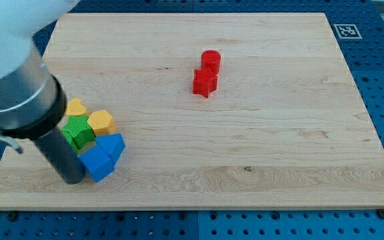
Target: Push the green circle up and left along with the green star
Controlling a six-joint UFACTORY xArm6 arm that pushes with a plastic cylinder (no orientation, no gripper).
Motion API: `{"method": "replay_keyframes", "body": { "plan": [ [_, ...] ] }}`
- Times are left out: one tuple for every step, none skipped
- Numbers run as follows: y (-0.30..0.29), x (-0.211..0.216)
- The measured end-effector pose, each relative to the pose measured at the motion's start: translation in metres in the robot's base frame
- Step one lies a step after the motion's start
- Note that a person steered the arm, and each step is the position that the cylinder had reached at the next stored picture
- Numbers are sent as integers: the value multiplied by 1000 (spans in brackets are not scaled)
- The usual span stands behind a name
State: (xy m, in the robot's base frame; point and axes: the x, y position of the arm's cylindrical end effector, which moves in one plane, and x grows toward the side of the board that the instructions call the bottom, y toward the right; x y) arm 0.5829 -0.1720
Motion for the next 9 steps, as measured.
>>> {"method": "replay_keyframes", "body": {
  "plan": [
    [8, -3],
    [8, -14],
    [17, -22],
    [33, -40],
    [60, -50],
    [102, -67],
    [145, -102],
    [191, -126],
    [240, -129]
  ]
}}
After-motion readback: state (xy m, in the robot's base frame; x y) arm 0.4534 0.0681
